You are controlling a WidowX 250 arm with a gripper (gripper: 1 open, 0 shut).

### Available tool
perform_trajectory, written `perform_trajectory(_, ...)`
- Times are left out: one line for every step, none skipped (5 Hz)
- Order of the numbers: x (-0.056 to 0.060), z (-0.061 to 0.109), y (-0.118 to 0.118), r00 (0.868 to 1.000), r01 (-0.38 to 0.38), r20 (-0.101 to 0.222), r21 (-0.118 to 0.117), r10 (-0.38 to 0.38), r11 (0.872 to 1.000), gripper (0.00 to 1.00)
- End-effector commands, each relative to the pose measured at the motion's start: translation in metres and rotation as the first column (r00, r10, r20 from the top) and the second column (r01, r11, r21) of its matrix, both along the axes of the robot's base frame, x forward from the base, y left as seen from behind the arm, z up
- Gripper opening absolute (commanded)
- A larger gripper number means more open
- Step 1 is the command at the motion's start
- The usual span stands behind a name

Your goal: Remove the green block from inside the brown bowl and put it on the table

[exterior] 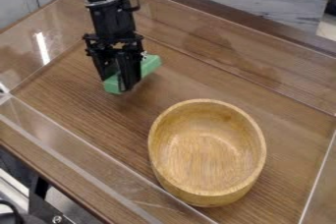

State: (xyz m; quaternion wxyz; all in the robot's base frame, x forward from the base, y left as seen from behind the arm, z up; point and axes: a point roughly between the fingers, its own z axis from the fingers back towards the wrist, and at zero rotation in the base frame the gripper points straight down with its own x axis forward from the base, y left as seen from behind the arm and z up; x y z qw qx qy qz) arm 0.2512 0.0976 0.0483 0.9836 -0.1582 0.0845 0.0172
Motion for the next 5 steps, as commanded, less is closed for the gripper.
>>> perform_trajectory(0.0102, 0.0141, 0.0095, 0.998, -0.018, 0.056, 0.02, 0.017, 1.0, 0.0)
perform_trajectory(0.0106, 0.0138, 0.0103, 0.998, -0.019, 0.053, 0.016, 0.018, 1.0, 0.0)
perform_trajectory(0.0109, 0.0136, 0.0112, 0.999, -0.021, 0.05, 0.012, 0.02, 1.0, 0.0)
perform_trajectory(0.0114, 0.0131, 0.0119, 0.999, -0.021, 0.049, 0.008, 0.021, 1.0, 0.0)
perform_trajectory(0.0117, 0.0128, 0.0127, 0.999, -0.022, 0.045, 0.004, 0.022, 1.0, 0.0)
